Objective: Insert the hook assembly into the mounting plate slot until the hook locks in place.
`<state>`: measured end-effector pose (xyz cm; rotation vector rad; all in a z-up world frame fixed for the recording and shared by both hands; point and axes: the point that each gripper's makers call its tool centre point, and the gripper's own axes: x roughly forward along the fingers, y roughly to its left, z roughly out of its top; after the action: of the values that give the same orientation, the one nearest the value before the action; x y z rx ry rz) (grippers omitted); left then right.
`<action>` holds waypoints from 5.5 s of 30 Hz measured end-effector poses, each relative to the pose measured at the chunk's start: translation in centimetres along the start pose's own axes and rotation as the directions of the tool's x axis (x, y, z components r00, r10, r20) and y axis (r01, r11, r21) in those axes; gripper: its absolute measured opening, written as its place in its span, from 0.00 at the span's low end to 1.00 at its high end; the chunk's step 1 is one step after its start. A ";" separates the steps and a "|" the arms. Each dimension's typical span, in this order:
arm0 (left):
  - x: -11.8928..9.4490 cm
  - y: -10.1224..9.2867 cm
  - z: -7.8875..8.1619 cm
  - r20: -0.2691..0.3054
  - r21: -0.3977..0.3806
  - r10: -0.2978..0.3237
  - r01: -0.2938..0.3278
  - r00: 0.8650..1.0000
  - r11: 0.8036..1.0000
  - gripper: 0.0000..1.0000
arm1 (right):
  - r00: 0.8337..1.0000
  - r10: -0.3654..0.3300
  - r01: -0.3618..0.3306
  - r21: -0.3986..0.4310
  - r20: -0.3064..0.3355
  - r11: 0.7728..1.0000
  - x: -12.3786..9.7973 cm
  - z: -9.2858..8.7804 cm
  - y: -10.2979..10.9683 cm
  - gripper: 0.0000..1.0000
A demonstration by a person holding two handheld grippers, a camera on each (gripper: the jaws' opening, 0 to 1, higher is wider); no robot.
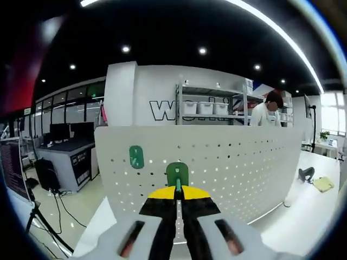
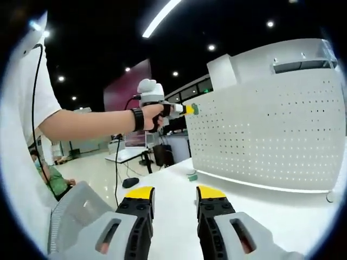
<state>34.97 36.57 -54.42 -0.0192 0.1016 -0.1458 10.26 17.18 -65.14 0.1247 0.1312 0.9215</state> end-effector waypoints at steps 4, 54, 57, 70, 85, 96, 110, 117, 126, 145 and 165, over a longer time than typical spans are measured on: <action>0.7 0.5 0.1 0.001 -0.011 0.002 -0.002 1.000 1.000 0.02 | 1.000 -0.005 0.005 -0.004 -0.002 1.000 0.1 0.0 -0.1 0.31; 7.4 2.1 1.5 -0.049 0.082 0.024 -0.020 0.999 0.996 0.02 | 1.000 -0.018 0.019 0.037 -0.022 0.999 -0.1 -0.7 -0.4 0.35; 7.4 2.2 1.5 -0.055 0.072 0.006 -0.002 0.998 0.997 0.03 | 0.999 -0.019 0.020 0.034 -0.027 0.999 -0.2 -0.7 -0.4 0.35; 8.0 1.8 3.2 0.012 0.116 -0.007 0.006 1.000 0.993 0.08 | 0.999 -0.032 0.033 0.036 -0.023 0.999 -0.3 -0.6 -0.5 0.35; 5.9 0.1 3.2 0.010 0.172 -0.082 0.079 0.997 0.982 0.19 | 0.998 -0.042 0.042 0.009 -0.040 0.999 -0.5 0.0 0.2 0.35; 2.8 0.6 3.1 0.004 0.167 -0.141 0.138 0.990 0.976 0.21 | 0.996 -0.078 0.078 -0.002 -0.037 0.997 0.3 0.4 1.7 0.35; -1.7 -0.4 0.1 -0.038 0.096 -0.231 0.233 0.972 0.968 0.23 | 0.996 -0.085 0.085 0.002 -0.032 0.996 3.0 0.3 4.2 0.34; -2.8 -1.2 -1.8 -0.071 0.087 -0.273 0.278 0.960 0.957 0.24 | 0.996 -0.089 0.089 -0.001 -0.024 0.996 3.5 0.4 4.6 0.32; -3.2 -1.5 -4.4 -0.102 0.045 -0.289 0.295 0.952 0.954 0.27 | 0.994 -0.102 0.102 0.003 -0.038 0.995 3.8 0.2 4.7 0.32; -4.5 -3.4 -11.9 -0.211 -0.018 -0.330 0.334 0.920 0.942 0.30 | 0.990 -0.123 0.126 0.039 -0.073 0.991 4.0 -1.1 4.3 0.32; -6.4 -6.0 -19.5 -0.350 -0.075 -0.323 0.317 0.879 0.945 0.33 | 0.985 -0.137 0.142 0.048 -0.101 0.989 3.5 -1.4 3.8 0.31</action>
<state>25.79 31.36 -73.03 -0.0247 0.4672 -0.4819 9.18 22.31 -66.10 0.1206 0.2527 0.7843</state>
